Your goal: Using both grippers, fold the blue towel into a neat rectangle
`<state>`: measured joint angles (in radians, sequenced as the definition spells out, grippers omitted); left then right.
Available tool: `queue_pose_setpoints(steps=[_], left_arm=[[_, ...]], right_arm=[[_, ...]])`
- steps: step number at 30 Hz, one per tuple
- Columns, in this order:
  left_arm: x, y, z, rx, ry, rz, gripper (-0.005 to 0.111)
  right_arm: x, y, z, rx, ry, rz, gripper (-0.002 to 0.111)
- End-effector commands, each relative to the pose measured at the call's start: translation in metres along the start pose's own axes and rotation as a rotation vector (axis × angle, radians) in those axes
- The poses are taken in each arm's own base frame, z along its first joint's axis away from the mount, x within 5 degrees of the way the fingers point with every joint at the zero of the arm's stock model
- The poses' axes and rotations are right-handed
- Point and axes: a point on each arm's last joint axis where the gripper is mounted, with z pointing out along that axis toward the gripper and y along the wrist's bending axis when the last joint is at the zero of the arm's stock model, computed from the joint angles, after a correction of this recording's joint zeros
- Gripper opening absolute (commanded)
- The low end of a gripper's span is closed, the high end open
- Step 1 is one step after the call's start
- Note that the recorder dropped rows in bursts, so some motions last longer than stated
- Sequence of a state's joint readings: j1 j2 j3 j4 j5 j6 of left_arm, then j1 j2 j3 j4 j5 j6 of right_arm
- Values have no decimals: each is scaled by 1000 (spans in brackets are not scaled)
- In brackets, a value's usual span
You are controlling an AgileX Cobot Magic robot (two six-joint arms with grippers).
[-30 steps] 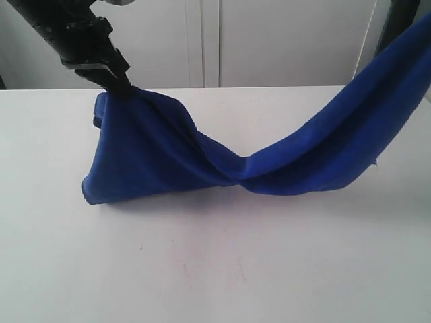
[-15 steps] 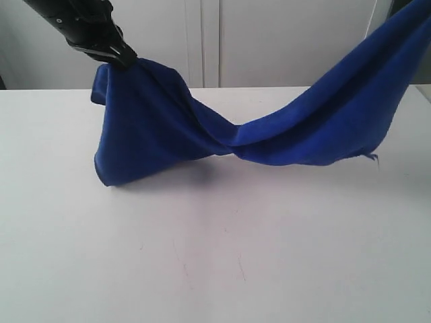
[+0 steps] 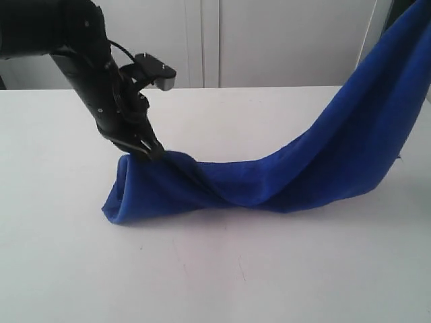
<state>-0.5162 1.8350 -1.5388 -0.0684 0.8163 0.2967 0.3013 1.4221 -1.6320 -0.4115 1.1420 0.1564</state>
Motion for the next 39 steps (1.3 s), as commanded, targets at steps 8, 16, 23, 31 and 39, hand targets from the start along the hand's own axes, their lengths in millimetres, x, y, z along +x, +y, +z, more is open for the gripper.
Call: queue_pose_setpoints(steps=[8,16,23,31,39], left_arm=[[11,-28,7,252,58,-129,3],[11,-28,7,252,55,-130,63],[6,-27,3,246,21,-134,72],[-6,-6,-35,143,-79,-134,56],[13,44,-41,78,-105,-189,0]], right_arm=[[2,3,-4,-60,-6,5,0],[2,4,-4,-73,0,-4,0],[2,5,-4,-84,1,-1,0],[2,5,-4,-85,-1,-3,0],[1,6,-4,-93,-9,-4,0]])
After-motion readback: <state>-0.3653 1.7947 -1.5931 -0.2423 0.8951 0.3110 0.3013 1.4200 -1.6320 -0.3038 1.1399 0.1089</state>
